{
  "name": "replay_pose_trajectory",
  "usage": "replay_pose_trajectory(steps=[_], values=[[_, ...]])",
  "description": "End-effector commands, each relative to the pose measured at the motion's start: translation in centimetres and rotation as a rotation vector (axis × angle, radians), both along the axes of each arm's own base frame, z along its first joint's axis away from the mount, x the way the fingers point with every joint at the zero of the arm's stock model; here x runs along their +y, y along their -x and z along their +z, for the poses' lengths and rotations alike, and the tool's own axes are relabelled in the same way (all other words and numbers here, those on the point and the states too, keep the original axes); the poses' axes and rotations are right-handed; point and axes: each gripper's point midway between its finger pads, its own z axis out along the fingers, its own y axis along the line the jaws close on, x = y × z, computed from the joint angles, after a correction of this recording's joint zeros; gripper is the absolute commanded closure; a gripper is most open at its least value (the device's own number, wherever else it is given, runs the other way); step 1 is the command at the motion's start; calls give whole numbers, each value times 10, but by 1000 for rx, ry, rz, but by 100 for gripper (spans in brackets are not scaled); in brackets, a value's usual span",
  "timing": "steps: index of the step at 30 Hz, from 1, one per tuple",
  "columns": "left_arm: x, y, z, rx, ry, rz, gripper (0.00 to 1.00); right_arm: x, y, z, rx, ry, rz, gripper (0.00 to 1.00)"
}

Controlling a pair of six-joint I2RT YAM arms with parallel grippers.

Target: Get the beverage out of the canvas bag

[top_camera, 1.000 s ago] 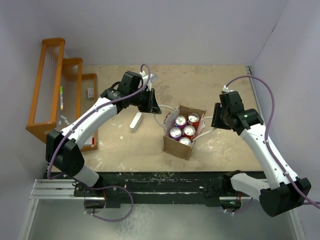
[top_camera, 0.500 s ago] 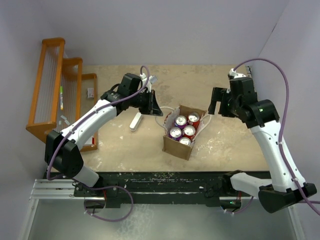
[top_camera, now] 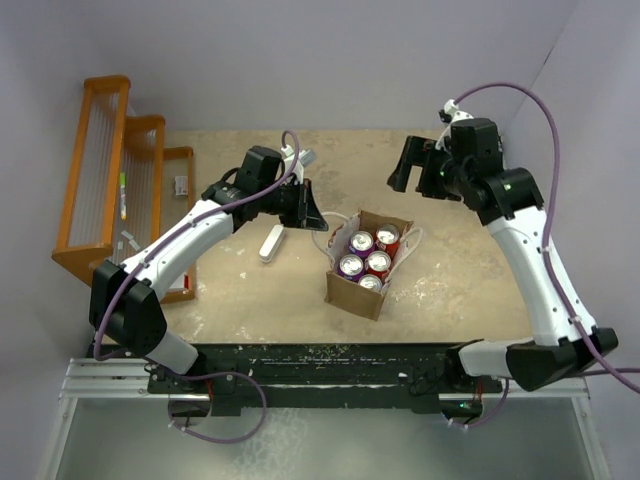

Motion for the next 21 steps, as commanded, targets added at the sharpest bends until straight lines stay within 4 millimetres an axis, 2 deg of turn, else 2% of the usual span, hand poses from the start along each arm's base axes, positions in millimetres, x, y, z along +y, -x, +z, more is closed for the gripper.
replay_pose_trajectory(steps=[1, 4, 7, 8, 13, 16, 21], values=[[-1, 2, 33, -103, 69, -37, 100, 46, -10, 20, -33, -105, 99, 1], [0, 2, 34, -109, 70, -36, 100, 66, -9, 2, 22, -68, 124, 3], [0, 1, 34, -110, 70, -25, 100, 76, -4, -22, 105, -66, 154, 20], [0, 1, 35, -110, 73, -24, 100, 78, -2, -29, 129, -65, 159, 22], [-2, 0, 38, -104, 86, -23, 100, 67, 9, -67, 201, -40, 98, 25], [-3, 0, 38, -99, 88, -25, 100, 61, 13, -80, 212, -29, 73, 25], [-6, 0, 39, -91, 102, -37, 100, 64, 17, -107, 277, -18, 85, 31]])
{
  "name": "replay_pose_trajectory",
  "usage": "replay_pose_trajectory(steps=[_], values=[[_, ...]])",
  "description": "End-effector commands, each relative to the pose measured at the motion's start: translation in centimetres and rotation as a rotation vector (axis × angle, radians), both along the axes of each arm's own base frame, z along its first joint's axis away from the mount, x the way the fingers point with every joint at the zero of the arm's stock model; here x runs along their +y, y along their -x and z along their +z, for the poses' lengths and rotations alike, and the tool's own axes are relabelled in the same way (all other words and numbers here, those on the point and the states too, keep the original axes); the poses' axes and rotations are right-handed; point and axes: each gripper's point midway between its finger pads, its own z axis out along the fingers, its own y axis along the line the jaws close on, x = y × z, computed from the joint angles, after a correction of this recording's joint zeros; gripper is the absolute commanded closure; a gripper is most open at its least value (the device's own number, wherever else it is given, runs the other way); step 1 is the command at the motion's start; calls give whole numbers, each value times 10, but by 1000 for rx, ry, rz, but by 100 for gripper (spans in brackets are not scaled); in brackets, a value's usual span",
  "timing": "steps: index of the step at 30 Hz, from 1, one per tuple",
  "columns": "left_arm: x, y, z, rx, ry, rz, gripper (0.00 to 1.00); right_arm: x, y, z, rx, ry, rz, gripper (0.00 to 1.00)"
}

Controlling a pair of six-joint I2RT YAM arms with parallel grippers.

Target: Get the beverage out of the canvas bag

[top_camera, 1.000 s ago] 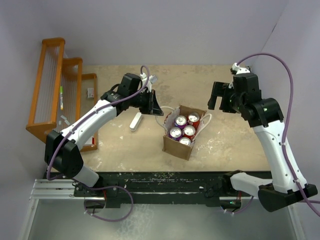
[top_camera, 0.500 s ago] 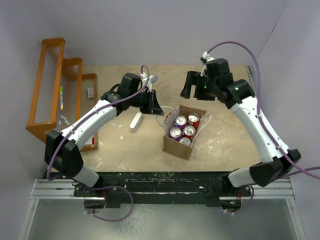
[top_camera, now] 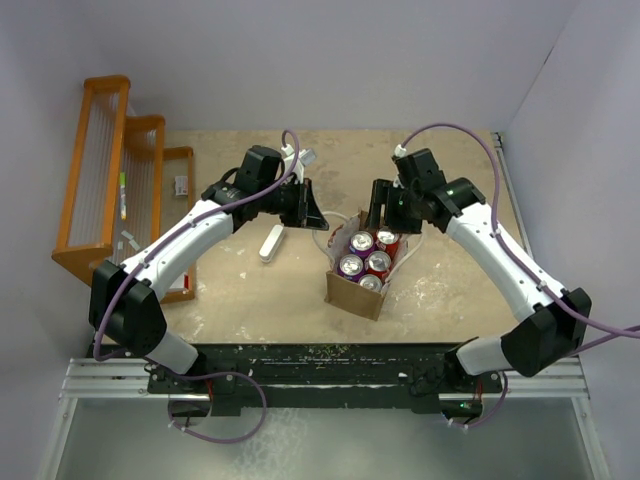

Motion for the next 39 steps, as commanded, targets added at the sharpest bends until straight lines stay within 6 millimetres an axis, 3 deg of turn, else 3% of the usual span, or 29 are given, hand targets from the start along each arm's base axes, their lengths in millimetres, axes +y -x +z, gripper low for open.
replay_pose_trajectory(steps=[1, 4, 11, 27, 39], values=[[-5, 1, 37, -83, 93, -37, 100, 2, -7, -4, -14, -13, -23, 32], [-6, 1, 37, -77, 94, -43, 100, -5, 4, -22, 72, 27, -56, 34], [-4, 4, 37, -76, 79, -56, 100, -31, 0, -42, 85, 76, -322, 33], [6, 22, 34, -55, 52, -80, 100, -29, -29, -62, 106, 45, -508, 29], [18, 44, 22, -13, 47, -63, 100, -20, -44, -88, 155, 68, -480, 25]])
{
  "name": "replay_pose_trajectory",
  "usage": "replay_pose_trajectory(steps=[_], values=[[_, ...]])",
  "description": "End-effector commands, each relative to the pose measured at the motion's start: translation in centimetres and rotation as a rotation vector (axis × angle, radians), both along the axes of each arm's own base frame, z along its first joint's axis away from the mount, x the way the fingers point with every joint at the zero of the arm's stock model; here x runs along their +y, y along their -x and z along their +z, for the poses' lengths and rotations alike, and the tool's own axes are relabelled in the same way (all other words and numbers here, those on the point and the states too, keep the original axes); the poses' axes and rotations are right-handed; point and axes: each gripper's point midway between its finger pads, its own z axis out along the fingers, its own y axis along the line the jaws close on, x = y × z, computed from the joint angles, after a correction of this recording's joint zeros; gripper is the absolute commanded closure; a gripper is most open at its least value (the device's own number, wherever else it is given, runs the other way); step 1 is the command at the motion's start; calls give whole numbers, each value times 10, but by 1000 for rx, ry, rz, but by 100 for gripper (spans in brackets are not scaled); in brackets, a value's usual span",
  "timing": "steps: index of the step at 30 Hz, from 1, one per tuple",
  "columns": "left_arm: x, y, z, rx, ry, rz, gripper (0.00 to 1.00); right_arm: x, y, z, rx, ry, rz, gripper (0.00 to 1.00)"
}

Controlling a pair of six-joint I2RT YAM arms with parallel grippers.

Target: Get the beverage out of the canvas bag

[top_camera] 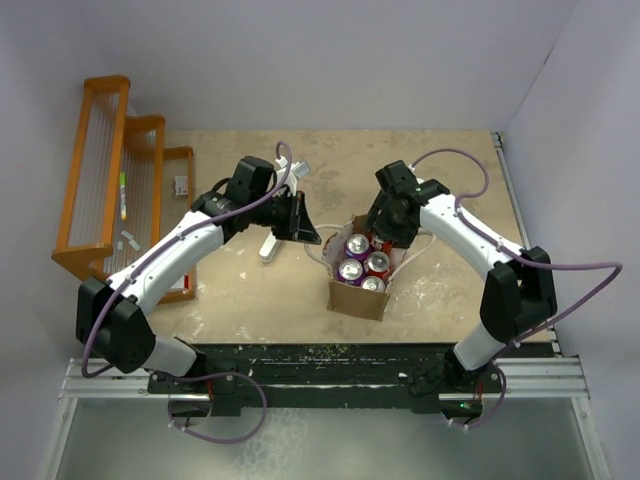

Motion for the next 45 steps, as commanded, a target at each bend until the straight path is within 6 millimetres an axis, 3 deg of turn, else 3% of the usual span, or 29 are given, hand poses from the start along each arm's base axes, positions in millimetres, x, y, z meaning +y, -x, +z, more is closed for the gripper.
replay_pose_trajectory(steps=[1, 16, 28, 33, 35, 40, 45], values=[[4, 15, 24, -41, 65, -24, 100, 3, -18, 4, -25, -1, 7, 25], [0, 9, 17, -1, 73, -1, 100, -4, -21, -43, 52, 95, 41, 20], [-3, -1, 19, -19, 66, 11, 100, -3, -27, -56, 61, 122, 62, 21], [-2, -4, 19, -23, 55, 21, 100, -1, -32, -46, 29, 125, 83, 32], [-2, -4, 19, -24, 54, 23, 100, 2, -36, -37, 3, 124, 108, 45], [-1, -5, 17, -22, 46, 36, 100, 7, -46, 3, -98, 114, 154, 69], [2, -7, 22, -40, 40, 63, 100, 22, -49, 41, -193, 38, 229, 83]])
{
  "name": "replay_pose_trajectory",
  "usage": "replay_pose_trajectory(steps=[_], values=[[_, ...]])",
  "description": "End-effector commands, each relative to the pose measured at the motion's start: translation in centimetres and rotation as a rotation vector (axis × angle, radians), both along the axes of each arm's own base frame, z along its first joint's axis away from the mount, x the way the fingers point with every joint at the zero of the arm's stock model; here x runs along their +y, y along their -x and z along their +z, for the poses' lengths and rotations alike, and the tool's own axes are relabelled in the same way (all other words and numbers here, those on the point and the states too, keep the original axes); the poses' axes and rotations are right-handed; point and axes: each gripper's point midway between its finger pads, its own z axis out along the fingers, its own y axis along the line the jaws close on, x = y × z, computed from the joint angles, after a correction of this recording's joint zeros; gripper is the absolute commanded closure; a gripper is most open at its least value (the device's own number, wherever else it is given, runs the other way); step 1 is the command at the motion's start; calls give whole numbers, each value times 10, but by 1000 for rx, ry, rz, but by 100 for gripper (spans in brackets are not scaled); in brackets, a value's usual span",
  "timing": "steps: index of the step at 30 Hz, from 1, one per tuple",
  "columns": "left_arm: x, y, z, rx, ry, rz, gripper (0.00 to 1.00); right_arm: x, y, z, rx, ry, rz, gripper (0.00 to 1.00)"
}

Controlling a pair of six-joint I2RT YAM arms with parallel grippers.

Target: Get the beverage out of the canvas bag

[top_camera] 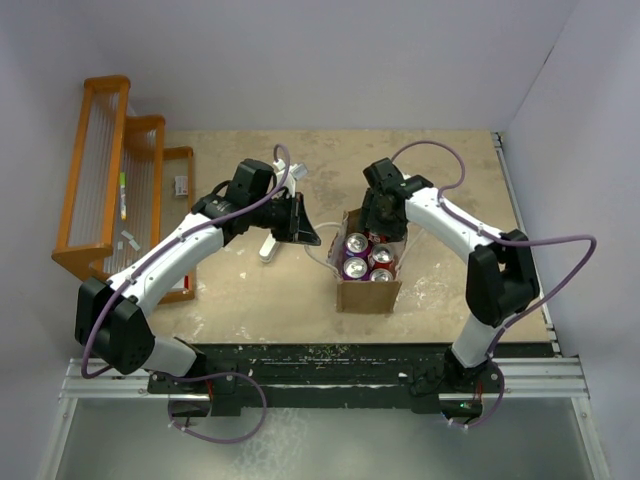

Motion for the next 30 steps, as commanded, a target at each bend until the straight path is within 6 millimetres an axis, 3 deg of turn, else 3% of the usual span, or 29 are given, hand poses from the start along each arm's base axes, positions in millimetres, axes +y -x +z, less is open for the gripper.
replay_pose_trajectory(steps=[1, 8, 15, 30], values=[[0, -9, 32, -78, 41, 30, 100, 11, -28, 71, -212, -84, 71, 85], [5, -14, 44, -118, 34, 75, 100, 37, -31, 123, -325, -221, 190, 100], [9, -18, 54, -149, 28, 109, 100, 59, -16, 171, -406, -374, 306, 100], [20, -1, 38, -69, -10, 132, 100, 49, 4, 234, -588, -409, 371, 100]])
